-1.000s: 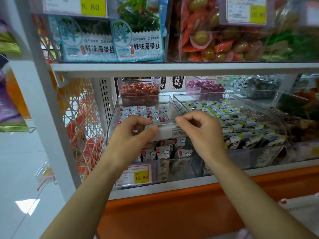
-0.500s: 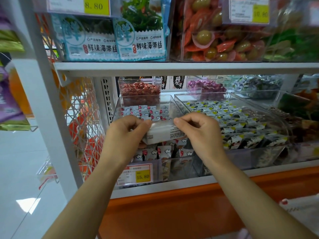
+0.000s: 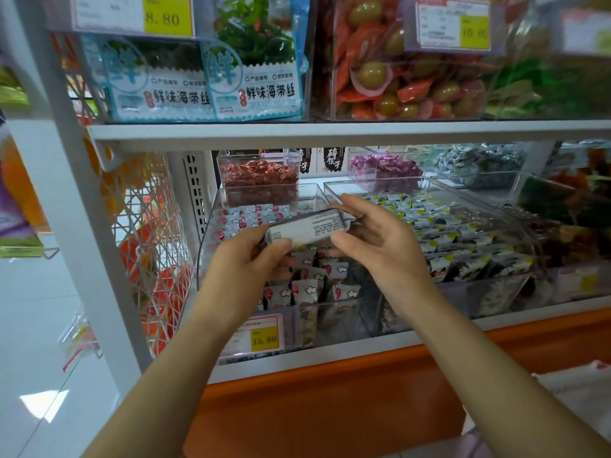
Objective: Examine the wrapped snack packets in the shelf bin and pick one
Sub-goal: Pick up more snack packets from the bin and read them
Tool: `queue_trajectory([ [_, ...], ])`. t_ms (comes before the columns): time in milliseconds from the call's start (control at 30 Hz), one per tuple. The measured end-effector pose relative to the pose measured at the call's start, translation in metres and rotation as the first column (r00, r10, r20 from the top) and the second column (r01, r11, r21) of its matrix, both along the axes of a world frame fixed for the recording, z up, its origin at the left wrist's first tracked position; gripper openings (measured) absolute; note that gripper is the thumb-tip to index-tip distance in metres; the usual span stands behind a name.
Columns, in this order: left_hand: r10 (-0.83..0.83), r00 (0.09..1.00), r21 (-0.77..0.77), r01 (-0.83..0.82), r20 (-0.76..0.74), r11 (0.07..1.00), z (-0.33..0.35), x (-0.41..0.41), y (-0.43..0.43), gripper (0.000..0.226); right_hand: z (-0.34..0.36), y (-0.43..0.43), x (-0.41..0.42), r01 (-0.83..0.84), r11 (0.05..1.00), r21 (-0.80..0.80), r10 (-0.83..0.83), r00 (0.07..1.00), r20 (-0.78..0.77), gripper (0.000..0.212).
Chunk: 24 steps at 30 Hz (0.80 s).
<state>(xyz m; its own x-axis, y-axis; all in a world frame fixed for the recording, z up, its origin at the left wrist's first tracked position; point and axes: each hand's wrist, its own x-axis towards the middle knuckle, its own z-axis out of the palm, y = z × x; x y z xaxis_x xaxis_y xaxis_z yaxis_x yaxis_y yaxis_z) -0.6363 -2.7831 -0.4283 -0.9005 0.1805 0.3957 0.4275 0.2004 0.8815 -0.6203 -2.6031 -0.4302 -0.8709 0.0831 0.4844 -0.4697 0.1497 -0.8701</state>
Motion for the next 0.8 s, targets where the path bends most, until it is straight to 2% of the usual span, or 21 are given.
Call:
queue_trajectory([
  [67,-0.029,1.000,-0.021,0.029,0.006,0.999,0.000,0.002,0.004,0.011,0.001,0.006,0.004,0.063,0.992,0.108,-0.059,0.998,-0.038,0.038],
  [100,-0.033,0.999,-0.028,0.033,0.012,0.999,0.000,0.002,0.006,0.012,0.002,0.009,0.007,0.080,0.992,0.103,-0.075,0.996,-0.044,0.033],
  [200,0.022,1.000,-0.088,-0.023,-0.015,0.996,-0.004,-0.001,0.012,0.034,0.003,0.019,0.010,0.170,0.985,-0.024,-0.171,0.983,-0.063,0.016],
  [267,0.053,0.988,-0.204,-0.082,-0.146,0.976,-0.004,-0.001,0.016,0.021,0.003,0.028,0.010,0.240,0.965,-0.103,-0.247,0.967,-0.063,0.003],
  [300,0.012,0.979,-0.267,-0.067,-0.205,0.961,-0.003,0.000,0.018,0.021,0.002,0.032,0.010,0.263,0.957,-0.126,-0.272,0.961,-0.058,0.003],
  [367,-0.146,0.945,-0.439,0.002,-0.294,0.898,-0.005,0.000,0.023,0.036,0.001,0.038,0.010,0.287,0.945,-0.158,-0.296,0.954,-0.039,0.006],
  [433,-0.255,0.917,-0.599,0.022,-0.308,0.800,-0.010,0.001,0.028,0.040,0.000,0.039,0.010,0.283,0.936,-0.210,-0.294,0.956,-0.021,0.008],
  [533,-0.271,0.923,-0.738,-0.020,-0.272,0.675,-0.021,-0.003,0.034,0.035,0.000,0.040,0.009,0.266,0.929,-0.256,-0.277,0.961,-0.006,0.009],
  [600,-0.241,0.928,-0.788,-0.081,-0.283,0.610,-0.024,-0.009,0.036,0.046,0.001,0.042,0.008,0.263,0.934,-0.241,-0.272,0.962,-0.005,0.008],
  [667,-0.223,0.929,-0.814,-0.121,-0.295,0.569,-0.024,-0.017,0.036,0.042,0.002,0.045,0.008,0.247,0.944,-0.217,-0.256,0.967,-0.009,0.007],
  [800,-0.200,0.937,-0.825,-0.137,-0.288,0.548,-0.024,-0.031,0.035,0.037,0.003,0.045,0.009,0.262,0.965,-0.018,-0.263,0.964,-0.044,0.006],
])
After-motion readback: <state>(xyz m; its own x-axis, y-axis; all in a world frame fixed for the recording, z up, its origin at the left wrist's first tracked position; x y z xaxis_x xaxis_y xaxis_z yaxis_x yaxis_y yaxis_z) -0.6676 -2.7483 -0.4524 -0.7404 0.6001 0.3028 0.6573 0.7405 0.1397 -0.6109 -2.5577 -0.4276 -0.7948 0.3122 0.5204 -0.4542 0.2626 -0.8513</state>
